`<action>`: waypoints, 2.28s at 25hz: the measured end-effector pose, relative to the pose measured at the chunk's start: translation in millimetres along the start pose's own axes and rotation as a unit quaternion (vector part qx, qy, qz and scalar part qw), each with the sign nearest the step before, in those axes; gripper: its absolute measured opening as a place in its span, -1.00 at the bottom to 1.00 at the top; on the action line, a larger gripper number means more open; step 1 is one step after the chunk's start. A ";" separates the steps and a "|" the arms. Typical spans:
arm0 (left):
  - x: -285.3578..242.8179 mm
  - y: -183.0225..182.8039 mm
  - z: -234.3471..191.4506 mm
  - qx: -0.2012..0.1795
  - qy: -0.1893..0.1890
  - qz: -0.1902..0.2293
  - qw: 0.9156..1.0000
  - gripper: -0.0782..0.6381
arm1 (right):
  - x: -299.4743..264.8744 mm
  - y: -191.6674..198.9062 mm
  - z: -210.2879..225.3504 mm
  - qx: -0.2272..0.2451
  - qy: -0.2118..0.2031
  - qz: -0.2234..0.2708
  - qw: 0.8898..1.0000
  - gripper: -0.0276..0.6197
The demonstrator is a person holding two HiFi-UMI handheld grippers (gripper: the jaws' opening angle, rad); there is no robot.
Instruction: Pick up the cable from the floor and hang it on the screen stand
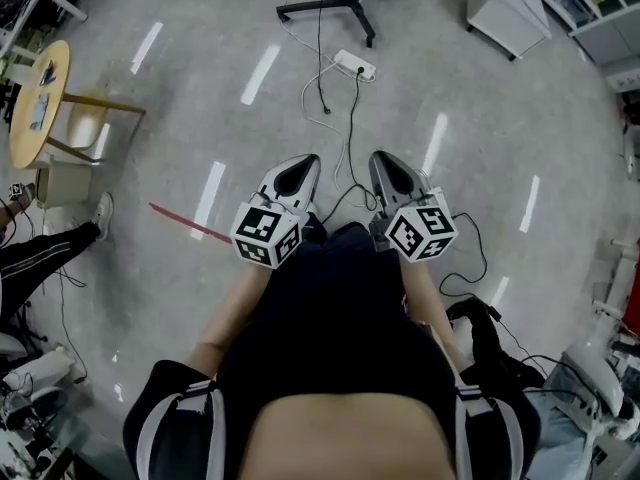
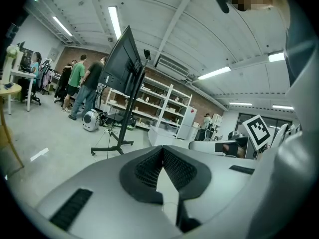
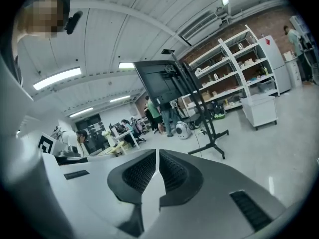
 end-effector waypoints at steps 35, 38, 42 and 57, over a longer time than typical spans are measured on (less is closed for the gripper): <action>-80.7 -41.5 -89.3 0.028 -0.016 -0.011 0.999 -0.76 | -108.8 -36.3 52.8 -0.045 0.029 -0.011 0.999 -0.84; -103.2 -49.0 -93.9 0.023 -0.012 -0.012 1.000 -0.76 | -119.4 -41.5 66.9 -0.045 0.025 -0.016 0.999 -0.84; -130.0 -57.4 -104.6 0.018 -0.014 -0.014 1.000 -0.76 | -133.6 -49.5 91.9 -0.049 0.034 -0.015 0.998 -0.84; -227.0 -88.6 -134.8 0.010 -0.028 -0.008 1.000 -0.76 | -199.1 -94.3 178.1 -0.043 0.015 -0.018 0.999 -0.84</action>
Point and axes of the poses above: the fingertips, and each gripper's own axes: x backward along the fingers, z to its right, y out of its underside, the point moved 2 cm from there along x, backward along the fingers, and after that the axes turned 4 degrees about x, right-handed, at the moved point
